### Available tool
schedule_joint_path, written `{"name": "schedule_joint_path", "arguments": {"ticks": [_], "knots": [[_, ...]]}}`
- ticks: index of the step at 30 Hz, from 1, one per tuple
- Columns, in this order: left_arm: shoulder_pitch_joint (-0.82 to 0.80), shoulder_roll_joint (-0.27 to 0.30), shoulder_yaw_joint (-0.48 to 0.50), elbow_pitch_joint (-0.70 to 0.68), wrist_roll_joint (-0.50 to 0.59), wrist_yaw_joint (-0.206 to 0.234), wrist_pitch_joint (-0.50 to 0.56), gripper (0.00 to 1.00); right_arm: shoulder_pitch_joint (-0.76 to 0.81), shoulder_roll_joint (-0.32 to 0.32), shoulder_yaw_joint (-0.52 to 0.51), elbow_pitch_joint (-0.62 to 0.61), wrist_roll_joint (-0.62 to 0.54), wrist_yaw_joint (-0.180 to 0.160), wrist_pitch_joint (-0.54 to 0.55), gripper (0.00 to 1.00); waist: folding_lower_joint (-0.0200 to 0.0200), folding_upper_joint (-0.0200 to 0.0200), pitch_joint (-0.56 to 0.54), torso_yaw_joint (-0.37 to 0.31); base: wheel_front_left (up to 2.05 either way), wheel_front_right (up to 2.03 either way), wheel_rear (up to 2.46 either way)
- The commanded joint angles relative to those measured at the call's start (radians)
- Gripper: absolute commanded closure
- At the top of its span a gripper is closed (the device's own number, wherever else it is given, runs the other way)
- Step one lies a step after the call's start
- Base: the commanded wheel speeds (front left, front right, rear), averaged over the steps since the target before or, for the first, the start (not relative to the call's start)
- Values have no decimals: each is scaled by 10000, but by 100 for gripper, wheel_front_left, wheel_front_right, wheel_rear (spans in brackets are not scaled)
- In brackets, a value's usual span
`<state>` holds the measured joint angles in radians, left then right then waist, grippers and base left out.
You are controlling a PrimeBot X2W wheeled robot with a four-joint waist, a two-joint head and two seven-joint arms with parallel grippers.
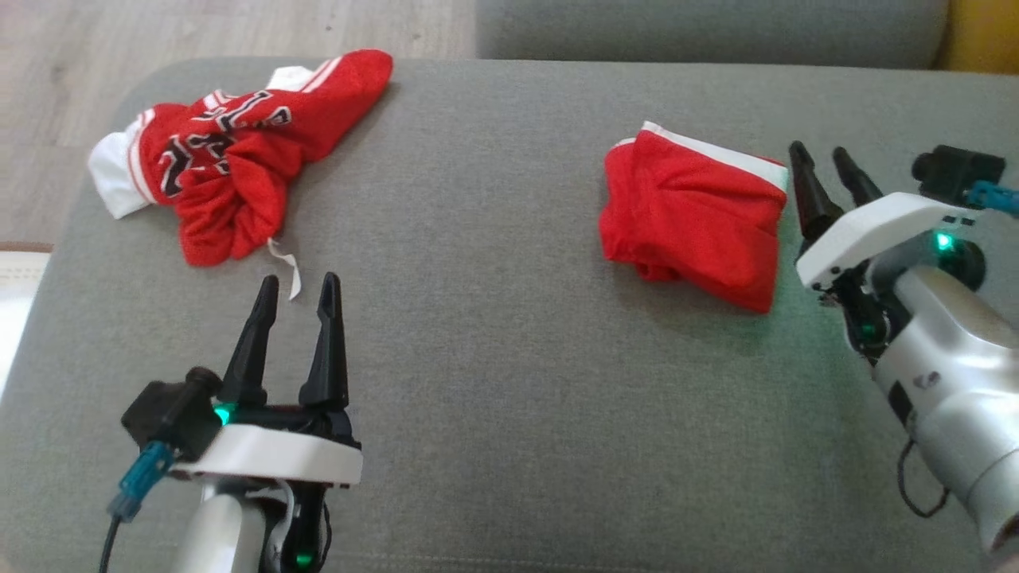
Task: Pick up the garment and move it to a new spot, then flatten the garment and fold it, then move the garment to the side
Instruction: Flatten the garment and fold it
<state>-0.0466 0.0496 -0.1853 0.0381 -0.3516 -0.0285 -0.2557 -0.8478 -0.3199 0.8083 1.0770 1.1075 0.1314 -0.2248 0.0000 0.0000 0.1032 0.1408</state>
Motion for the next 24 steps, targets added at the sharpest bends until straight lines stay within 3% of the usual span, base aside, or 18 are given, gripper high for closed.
{"name": "schedule_joint_path", "arguments": {"ticks": [1, 5, 14, 24], "knots": [[-257, 7, 276, -329, 140, -84, -61, 0, -32, 31, 32, -304, -151, -7, -258, 3, 0, 0, -175, 103, 0, 0, 0], [-81, 7, 499, -381, 316, -148, -61, 0, 95, -64, -418, -1060, -703, -7, -359, 0, 0, 0, -415, -71, 0, 0, 0], [347, 8, 1304, -634, 697, -177, -61, 0, 1905, -157, -2907, -4250, -3439, -7, -367, 0, 0, 0, -948, -830, 0, 0, 0], [518, 8, 2019, -913, 1304, -233, -61, 0, 5277, 576, -5321, -7801, -5937, -7, -368, 0, 0, 0, -967, -1567, 0, 0, 0]]}}
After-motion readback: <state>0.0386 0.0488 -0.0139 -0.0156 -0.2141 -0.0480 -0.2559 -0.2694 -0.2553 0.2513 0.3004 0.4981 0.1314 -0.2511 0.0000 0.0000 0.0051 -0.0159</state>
